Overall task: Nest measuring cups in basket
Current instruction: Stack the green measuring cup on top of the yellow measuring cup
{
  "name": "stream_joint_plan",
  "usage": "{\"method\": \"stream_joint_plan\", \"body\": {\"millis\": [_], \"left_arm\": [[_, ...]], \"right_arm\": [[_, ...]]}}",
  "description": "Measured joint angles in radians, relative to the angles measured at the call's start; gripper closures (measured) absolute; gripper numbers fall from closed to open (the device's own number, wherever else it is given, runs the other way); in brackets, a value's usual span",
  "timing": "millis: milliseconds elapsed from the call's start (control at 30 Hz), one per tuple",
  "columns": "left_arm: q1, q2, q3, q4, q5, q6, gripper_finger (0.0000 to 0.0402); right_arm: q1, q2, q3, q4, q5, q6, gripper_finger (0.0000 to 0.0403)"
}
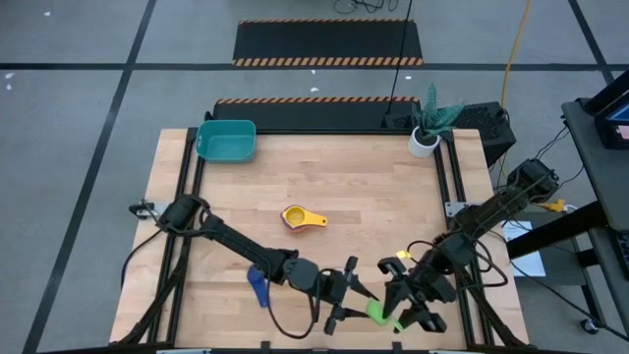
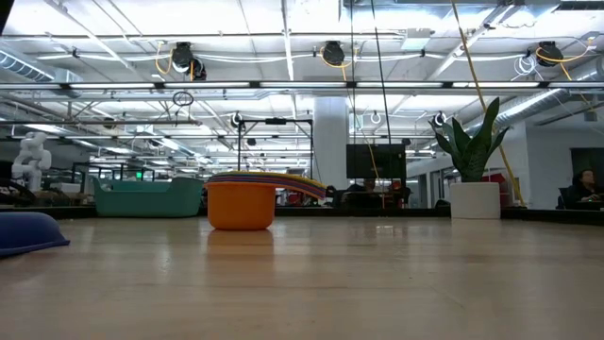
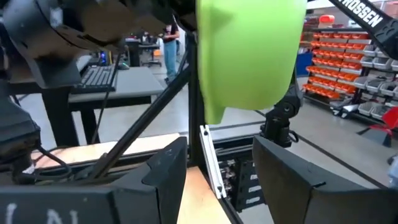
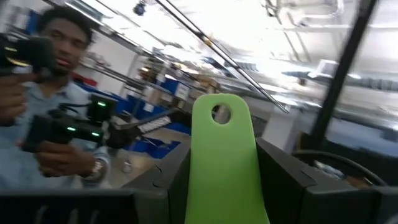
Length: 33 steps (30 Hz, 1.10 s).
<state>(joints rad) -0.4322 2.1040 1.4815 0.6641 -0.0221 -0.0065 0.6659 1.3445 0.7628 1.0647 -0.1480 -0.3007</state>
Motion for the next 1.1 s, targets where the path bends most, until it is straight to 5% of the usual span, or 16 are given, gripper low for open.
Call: {"method": "stream_joint_plan", "body": {"millis": [433, 1100], "left_arm": [[0.002, 0.000, 0.000, -0.004, 0.032, -0.002, 0.0218], [0.039, 0.000, 0.000, 0.048, 0.181, -0.043, 0.0218]], "right_arm": [[0.004, 0.000, -0.001, 0.009, 0.155, 0.025, 0.0261], [0.003, 0.000, -0.001, 0.027, 0.115, 0.093, 0.0261]]}}
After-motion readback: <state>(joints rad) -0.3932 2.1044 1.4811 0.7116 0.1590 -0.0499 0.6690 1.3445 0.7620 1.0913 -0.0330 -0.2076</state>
